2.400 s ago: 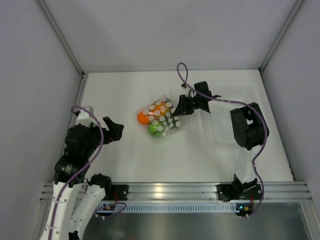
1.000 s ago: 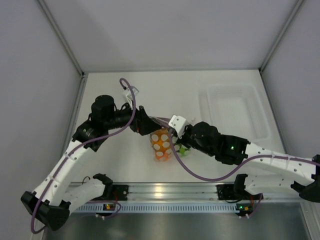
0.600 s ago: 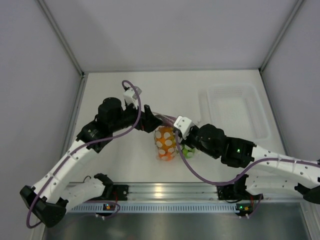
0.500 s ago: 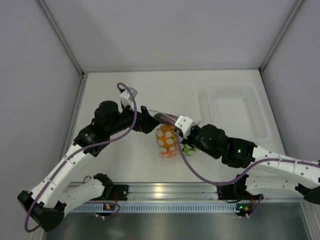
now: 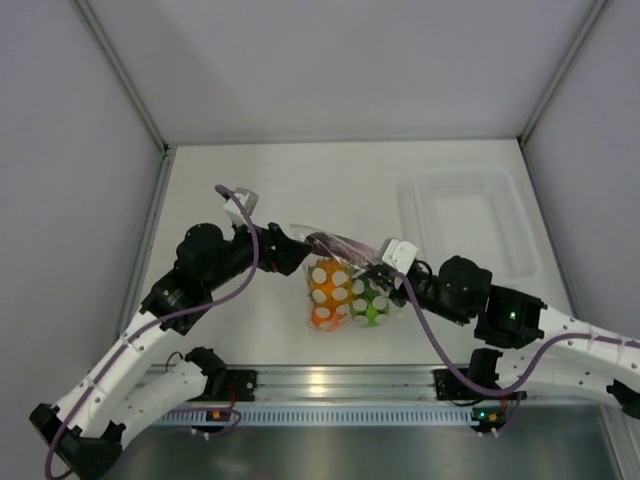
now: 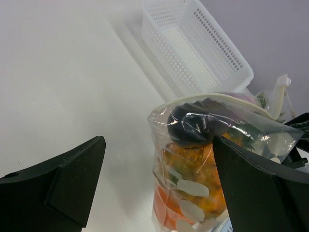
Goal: Open the zip-top bag and remove the fake food
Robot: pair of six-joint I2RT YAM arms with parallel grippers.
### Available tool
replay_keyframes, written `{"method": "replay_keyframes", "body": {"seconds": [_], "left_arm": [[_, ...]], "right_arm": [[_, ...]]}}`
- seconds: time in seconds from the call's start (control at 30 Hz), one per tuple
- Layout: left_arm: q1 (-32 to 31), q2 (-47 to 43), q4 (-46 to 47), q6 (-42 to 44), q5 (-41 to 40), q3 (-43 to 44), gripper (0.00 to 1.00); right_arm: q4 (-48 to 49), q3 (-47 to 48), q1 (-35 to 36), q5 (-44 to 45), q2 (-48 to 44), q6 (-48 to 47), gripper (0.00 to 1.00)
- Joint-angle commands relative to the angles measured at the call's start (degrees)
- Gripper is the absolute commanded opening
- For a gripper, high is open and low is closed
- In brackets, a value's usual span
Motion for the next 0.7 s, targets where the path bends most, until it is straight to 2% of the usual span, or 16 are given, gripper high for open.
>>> {"method": "replay_keyframes", "body": {"seconds": [0.0,0.17,0.3,0.43,0.5,0.53,0.6,0.67], "left_arm": [[-0.17,-2.26,9.06,-1.31,-0.81,-0.85,0.99],[-0.17,-3.14,21.60,-5.08,9.02,-4.27,0.98],[-0.17,-1.21,23.48,-8.60,13.24,-3.84,0.89],[-0.26,-0.85,23.48,-9.75,13.96,-3.57,0.61],[-0.26,-1.11,23.48,-10.54,13.70,-3.75,0.61],[-0.17,-1.55,23.48,-10.80,13.52,-3.92,0.66],[-0.26,-1.91,23.48,-10.89,13.25,-4.28,0.83],[-0.17,-2.52,23.48,-10.89,12.99,-4.63,0.87]], "right_arm": [[7.42,0.36,1.14,-7.01,-2.94,1.65,0.00],[8.74,0.53,1.14,-10.79,-3.55,3.06,0.00],[9.09,0.71,1.06,-10.89,-3.38,3.24,0.00],[9.79,0.27,1.14,-9.83,-4.08,3.24,0.00],[10.32,-0.17,1.06,-7.99,-4.35,3.50,0.00],[10.93,-0.26,1.14,-7.11,-4.43,3.76,0.00],[11.20,-0.35,1.06,-5.70,-4.43,4.12,0.00],[11.55,-0.43,1.06,-5.44,-4.52,4.29,0.00]]}}
